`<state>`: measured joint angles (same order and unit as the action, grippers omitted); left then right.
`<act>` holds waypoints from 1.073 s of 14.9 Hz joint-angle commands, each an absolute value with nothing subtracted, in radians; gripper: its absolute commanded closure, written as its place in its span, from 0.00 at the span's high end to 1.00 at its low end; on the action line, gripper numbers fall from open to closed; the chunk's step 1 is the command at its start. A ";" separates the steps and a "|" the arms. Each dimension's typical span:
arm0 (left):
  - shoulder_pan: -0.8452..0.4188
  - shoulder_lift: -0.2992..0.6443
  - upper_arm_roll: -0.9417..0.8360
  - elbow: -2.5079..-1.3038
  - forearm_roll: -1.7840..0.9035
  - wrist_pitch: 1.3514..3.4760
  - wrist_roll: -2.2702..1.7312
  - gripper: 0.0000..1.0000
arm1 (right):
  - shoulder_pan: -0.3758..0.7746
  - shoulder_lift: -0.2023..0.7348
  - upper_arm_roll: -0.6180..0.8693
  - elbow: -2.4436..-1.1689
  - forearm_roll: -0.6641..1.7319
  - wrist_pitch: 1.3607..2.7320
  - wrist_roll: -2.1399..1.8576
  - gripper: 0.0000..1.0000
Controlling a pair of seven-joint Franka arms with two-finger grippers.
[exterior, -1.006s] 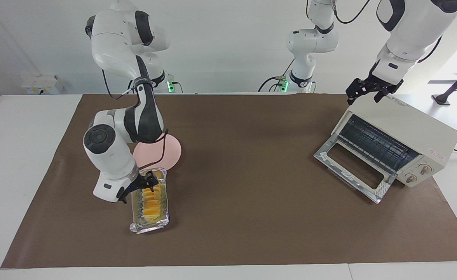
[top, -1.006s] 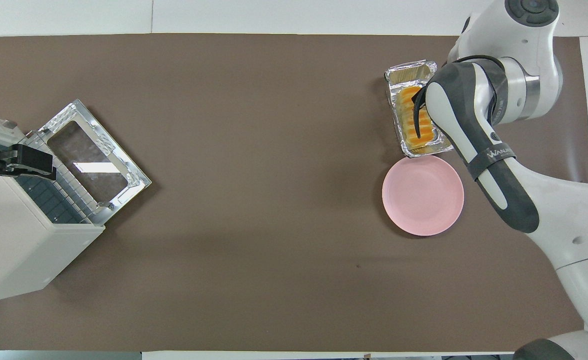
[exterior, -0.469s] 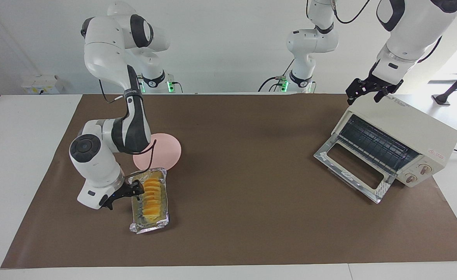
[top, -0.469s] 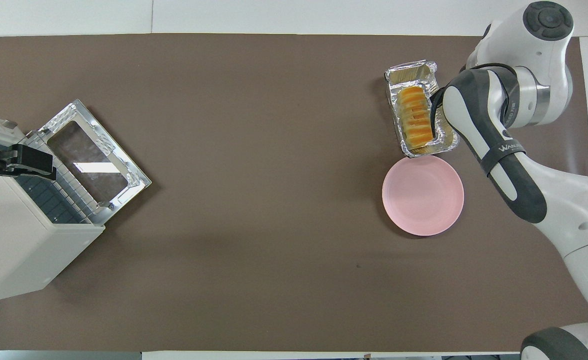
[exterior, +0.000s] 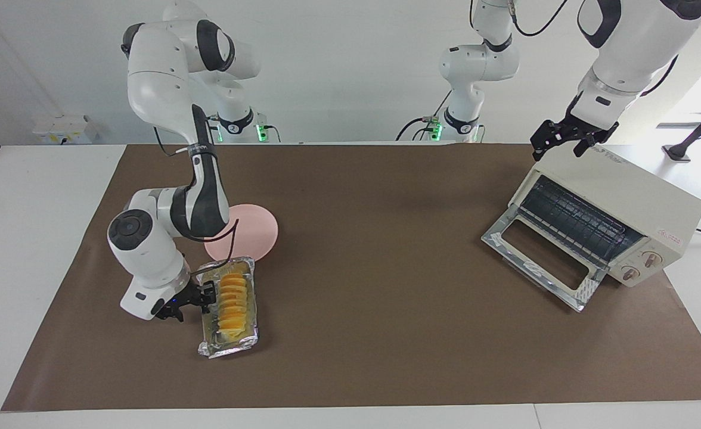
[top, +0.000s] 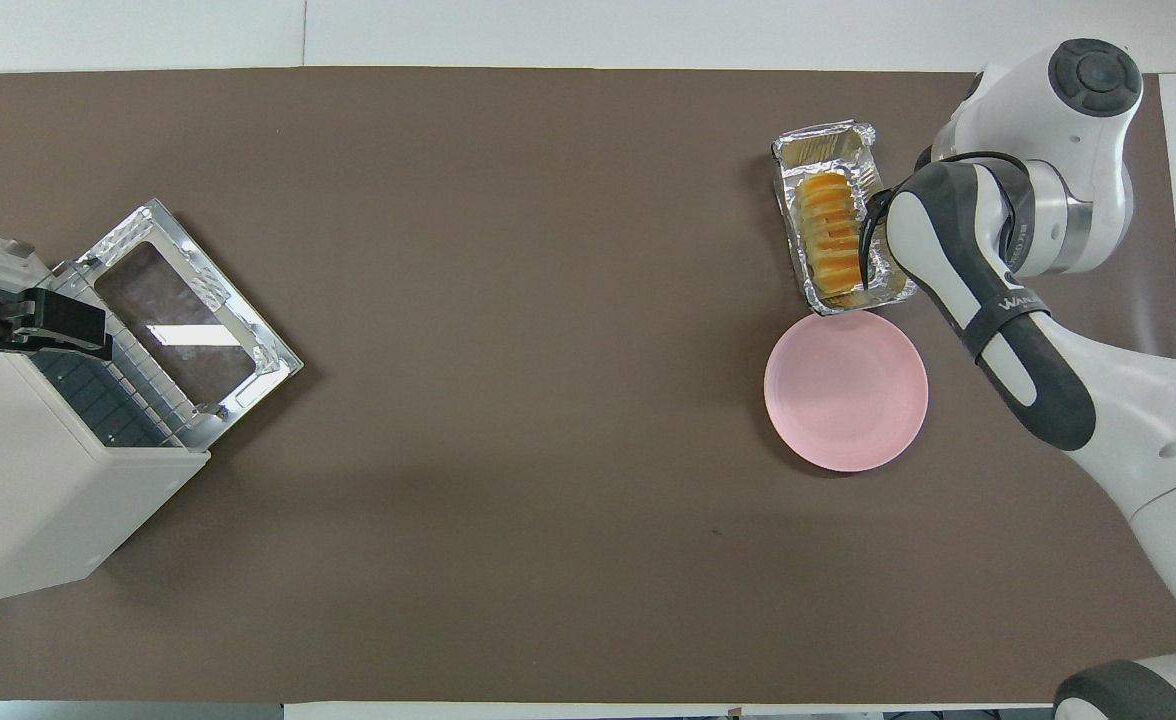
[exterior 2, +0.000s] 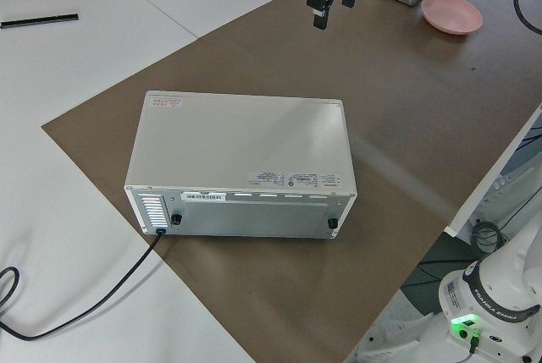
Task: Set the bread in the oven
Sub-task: 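Grasp the rim of the foil tray with the right gripper, then slide the foil tray toward the oven with the right gripper and release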
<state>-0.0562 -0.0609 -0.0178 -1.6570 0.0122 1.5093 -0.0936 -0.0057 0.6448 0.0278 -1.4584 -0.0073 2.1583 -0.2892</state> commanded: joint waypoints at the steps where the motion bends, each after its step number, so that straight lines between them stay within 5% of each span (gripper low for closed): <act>1: -0.052 -0.086 -0.017 -1.678 0.008 1.500 -0.100 1.00 | -0.018 0.600 0.038 -1.522 0.032 2.184 -0.276 0.00; 9: -0.054 -0.086 -0.017 -1.678 0.008 1.500 -0.100 1.00 | -0.003 0.600 0.046 -1.490 0.037 2.145 -0.258 0.00; 16: -0.054 -0.086 -0.017 -1.678 0.006 1.500 -0.100 1.00 | 0.162 0.543 0.051 -1.339 0.054 1.891 0.036 0.00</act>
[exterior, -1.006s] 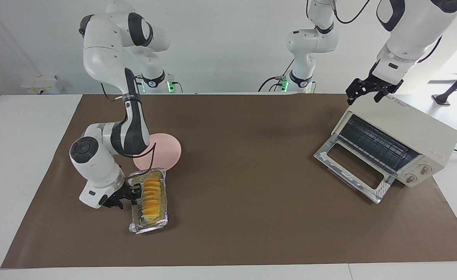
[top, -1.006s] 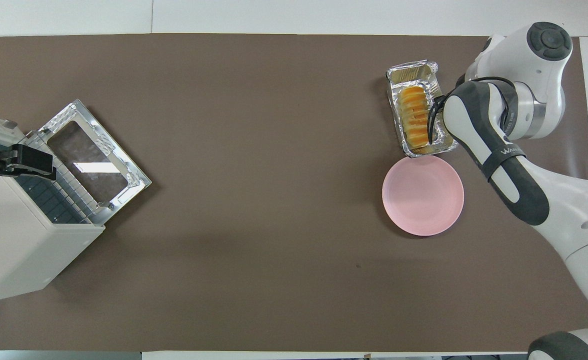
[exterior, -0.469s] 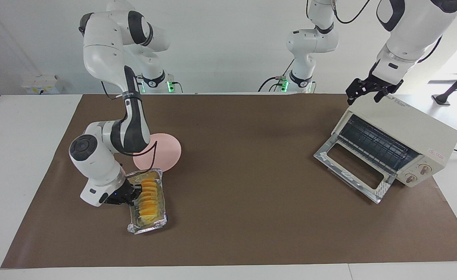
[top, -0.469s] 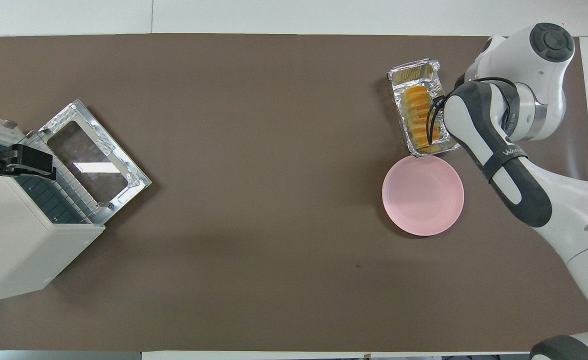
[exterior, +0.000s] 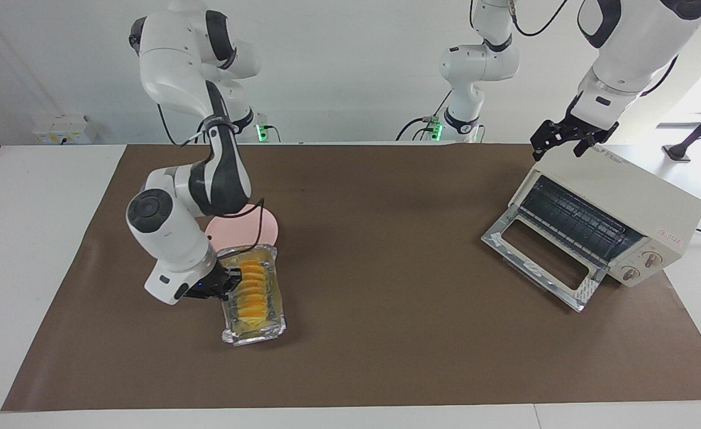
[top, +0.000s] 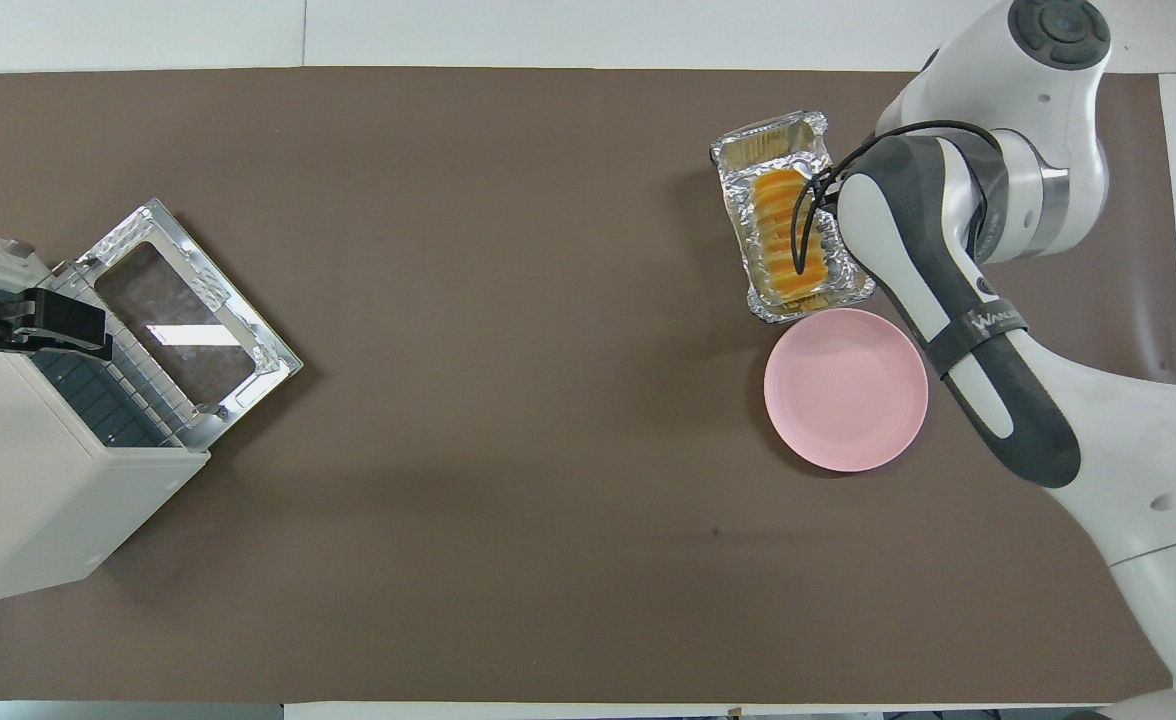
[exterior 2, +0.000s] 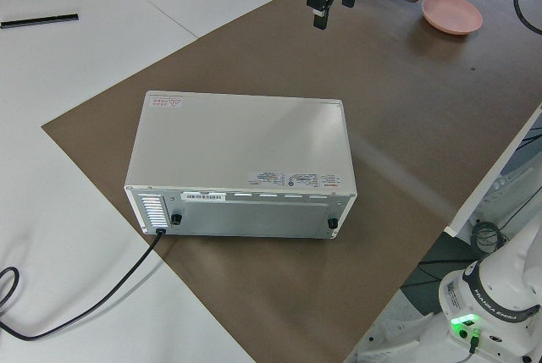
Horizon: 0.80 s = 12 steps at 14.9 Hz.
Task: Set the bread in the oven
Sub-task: 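Slide the foil tray toward the oven with the right gripper and release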
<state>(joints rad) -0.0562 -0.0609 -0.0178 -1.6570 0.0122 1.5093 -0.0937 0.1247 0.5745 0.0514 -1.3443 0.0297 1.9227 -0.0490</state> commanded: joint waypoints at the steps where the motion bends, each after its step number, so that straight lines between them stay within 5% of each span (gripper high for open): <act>1: -0.052 -0.086 -0.017 -1.678 0.006 1.500 -0.100 1.00 | 0.191 0.535 0.051 -1.339 0.080 1.893 0.084 0.00; 12: -0.054 -0.086 -0.017 -1.678 0.008 1.500 -0.100 1.00 | 0.489 0.552 0.049 -1.462 0.130 2.118 0.399 0.00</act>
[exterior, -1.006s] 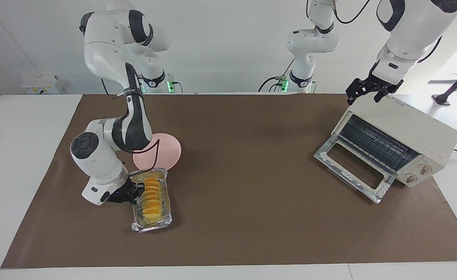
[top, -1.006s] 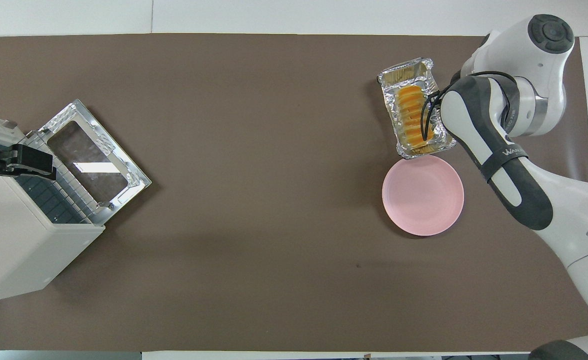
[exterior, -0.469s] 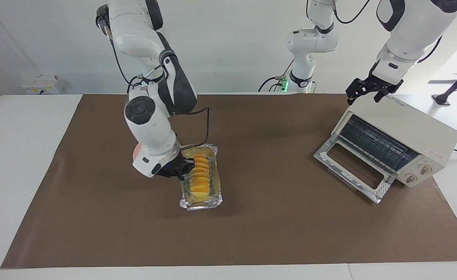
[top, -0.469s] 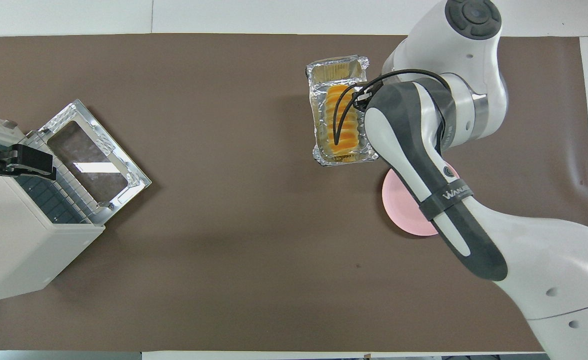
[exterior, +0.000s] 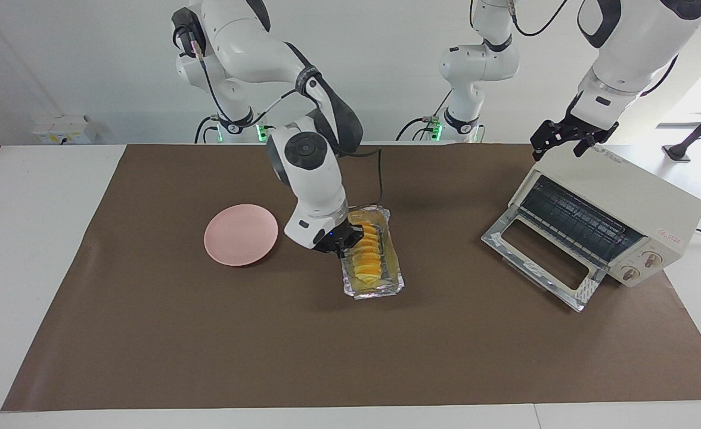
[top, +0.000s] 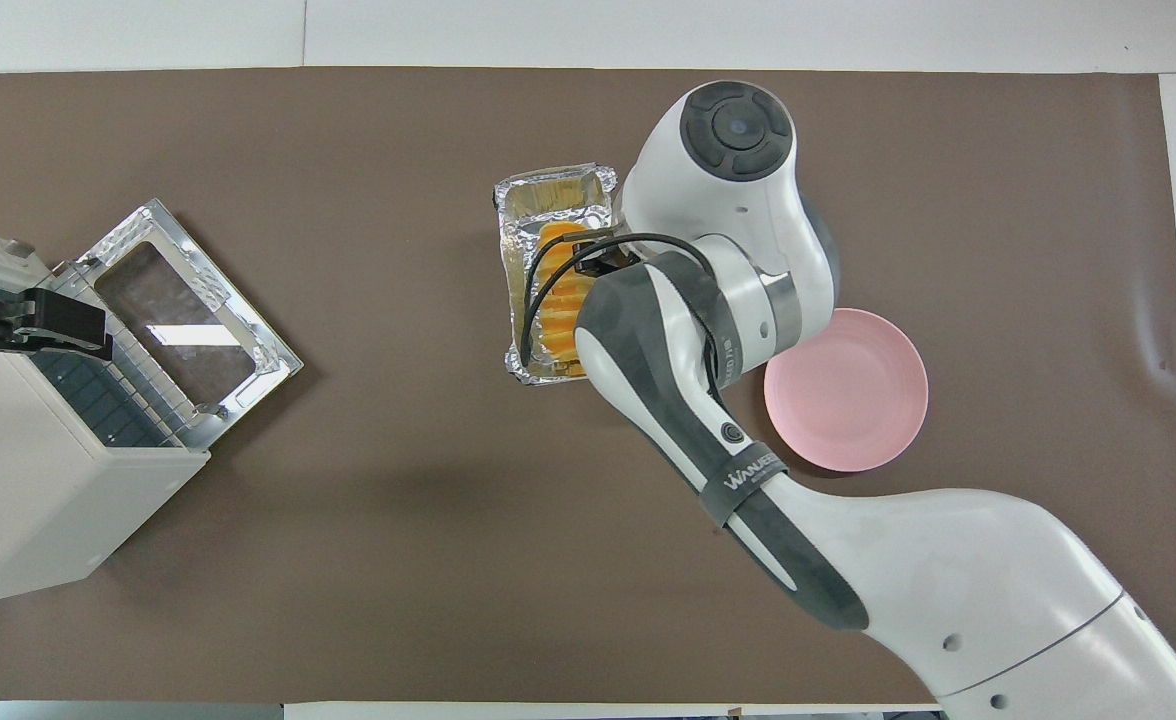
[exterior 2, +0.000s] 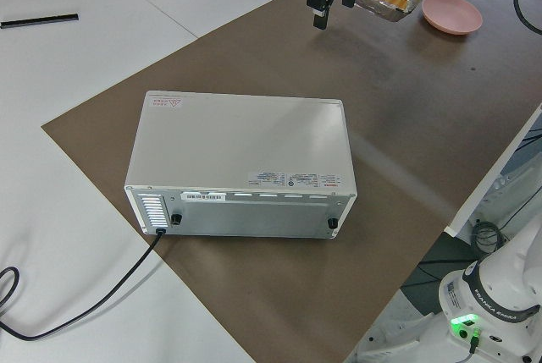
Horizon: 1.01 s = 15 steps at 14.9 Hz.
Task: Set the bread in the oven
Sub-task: 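Slide the foil tray toward the oven with the right gripper and release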
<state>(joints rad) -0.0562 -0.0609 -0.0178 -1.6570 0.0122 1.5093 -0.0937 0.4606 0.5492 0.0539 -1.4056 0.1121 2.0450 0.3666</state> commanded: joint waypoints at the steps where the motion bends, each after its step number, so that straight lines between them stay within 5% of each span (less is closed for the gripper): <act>1: -0.052 -0.086 -0.017 -1.678 0.008 1.500 -0.101 1.00 | 0.497 0.552 0.049 -1.497 0.130 2.162 0.400 0.00; 9: -0.052 -0.086 -0.017 -1.678 0.008 1.500 -0.100 1.00 | 0.522 0.535 0.049 -1.623 0.121 2.293 0.393 0.00; 10: -0.054 -0.086 -0.017 -1.678 0.008 1.500 -0.100 1.00 | 0.522 0.534 0.049 -1.623 0.121 2.290 0.396 0.69; 11: -0.052 -0.086 -0.017 -1.678 0.006 1.500 -0.100 1.00 | 0.523 0.534 0.049 -1.623 0.123 2.283 0.400 1.00; 15: -0.054 -0.086 -0.017 -1.678 0.006 1.500 -0.101 1.00 | 0.509 0.535 0.041 -1.532 0.133 2.128 0.492 1.00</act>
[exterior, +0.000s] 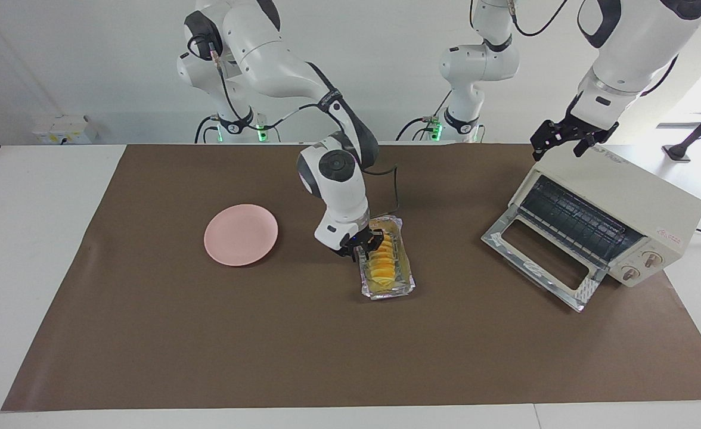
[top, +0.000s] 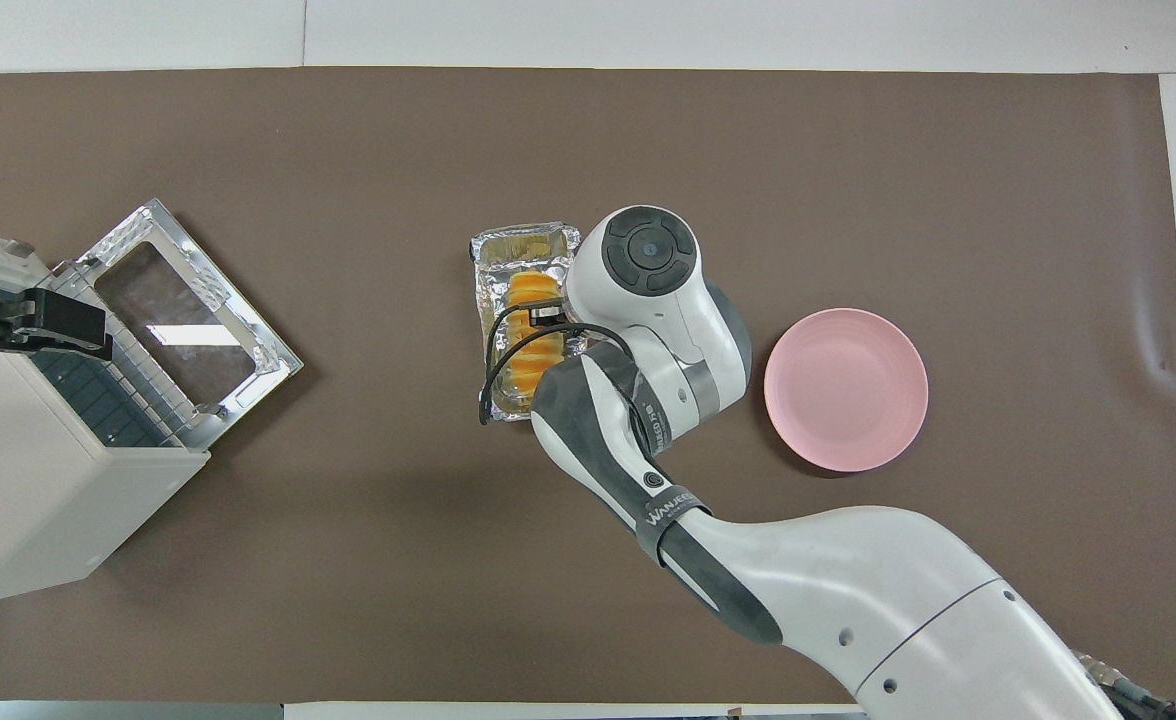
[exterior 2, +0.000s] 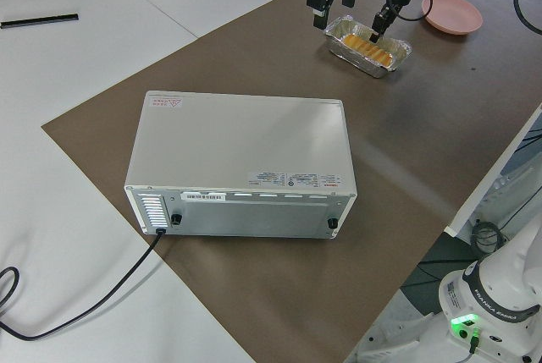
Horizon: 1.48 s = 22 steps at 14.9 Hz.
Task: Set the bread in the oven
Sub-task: 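Slide the foil tray toward the oven with the right gripper and release, then retract the right gripper while the left gripper reaches toward the tray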
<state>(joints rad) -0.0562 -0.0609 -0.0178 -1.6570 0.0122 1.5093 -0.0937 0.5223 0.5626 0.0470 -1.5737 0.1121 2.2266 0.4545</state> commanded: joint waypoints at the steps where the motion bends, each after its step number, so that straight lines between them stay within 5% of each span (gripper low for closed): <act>1: -0.052 -0.086 -0.017 -1.678 0.008 1.500 -0.100 1.00 | 0.497 0.544 0.037 -1.470 0.133 2.044 0.489 1.00; 14: -0.239 -0.051 -0.048 -1.672 0.005 1.615 -0.233 1.00 | 0.006 0.307 0.026 -1.414 0.020 1.704 -0.052 1.00; 18: -0.359 0.101 -0.052 -1.586 -0.015 1.661 -0.317 1.00 | -0.089 0.238 0.028 -1.419 -0.014 1.629 -0.159 1.00; 22: -0.500 0.391 -0.051 -1.352 -0.014 1.686 -0.504 1.00 | -0.115 0.112 0.026 -1.482 -0.015 1.551 -0.196 1.00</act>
<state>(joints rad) -0.4524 0.2465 -0.0647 -1.5032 -0.0063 1.6871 -0.4257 -0.1047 0.2098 0.0125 -1.3955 -0.0006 1.5601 -0.1796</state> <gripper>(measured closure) 0.000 0.000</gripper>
